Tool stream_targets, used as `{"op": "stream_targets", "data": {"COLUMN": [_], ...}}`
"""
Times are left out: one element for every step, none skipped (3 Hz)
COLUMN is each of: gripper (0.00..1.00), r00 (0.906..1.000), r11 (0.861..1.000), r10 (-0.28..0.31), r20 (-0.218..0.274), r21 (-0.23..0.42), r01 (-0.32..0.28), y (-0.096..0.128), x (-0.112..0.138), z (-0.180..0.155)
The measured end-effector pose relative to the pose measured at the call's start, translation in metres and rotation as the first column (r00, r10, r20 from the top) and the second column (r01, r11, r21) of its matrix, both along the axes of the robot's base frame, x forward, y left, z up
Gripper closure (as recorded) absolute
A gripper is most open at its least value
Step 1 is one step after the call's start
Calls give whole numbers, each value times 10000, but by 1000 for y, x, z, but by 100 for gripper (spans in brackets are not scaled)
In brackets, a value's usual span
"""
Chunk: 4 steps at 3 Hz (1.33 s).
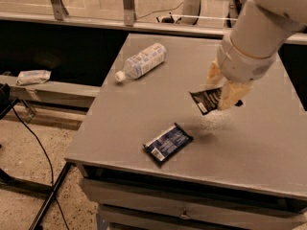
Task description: Move rxbar chocolate near rxbar blueberry
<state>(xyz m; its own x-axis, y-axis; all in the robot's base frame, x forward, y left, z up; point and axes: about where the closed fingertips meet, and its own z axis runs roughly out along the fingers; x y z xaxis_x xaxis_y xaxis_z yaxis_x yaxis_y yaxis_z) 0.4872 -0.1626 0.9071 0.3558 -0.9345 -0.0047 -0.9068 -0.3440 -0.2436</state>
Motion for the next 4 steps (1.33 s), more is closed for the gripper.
{"op": "stream_targets", "data": {"gripper": [82,59,36,13], "r00": [9993,9984,9964,9949], "r11": [9991,9989,9978,9964], "r10": [366,452,403,361], "r20": [-58,-329,-750,-938], "r21": [236,-77,-501,-729], "r01": [-364,-455,-441,-430], "y": [45,71,86,99], "x": [4,-9,-23,-30], "z": [6,-12,-41,-54]}}
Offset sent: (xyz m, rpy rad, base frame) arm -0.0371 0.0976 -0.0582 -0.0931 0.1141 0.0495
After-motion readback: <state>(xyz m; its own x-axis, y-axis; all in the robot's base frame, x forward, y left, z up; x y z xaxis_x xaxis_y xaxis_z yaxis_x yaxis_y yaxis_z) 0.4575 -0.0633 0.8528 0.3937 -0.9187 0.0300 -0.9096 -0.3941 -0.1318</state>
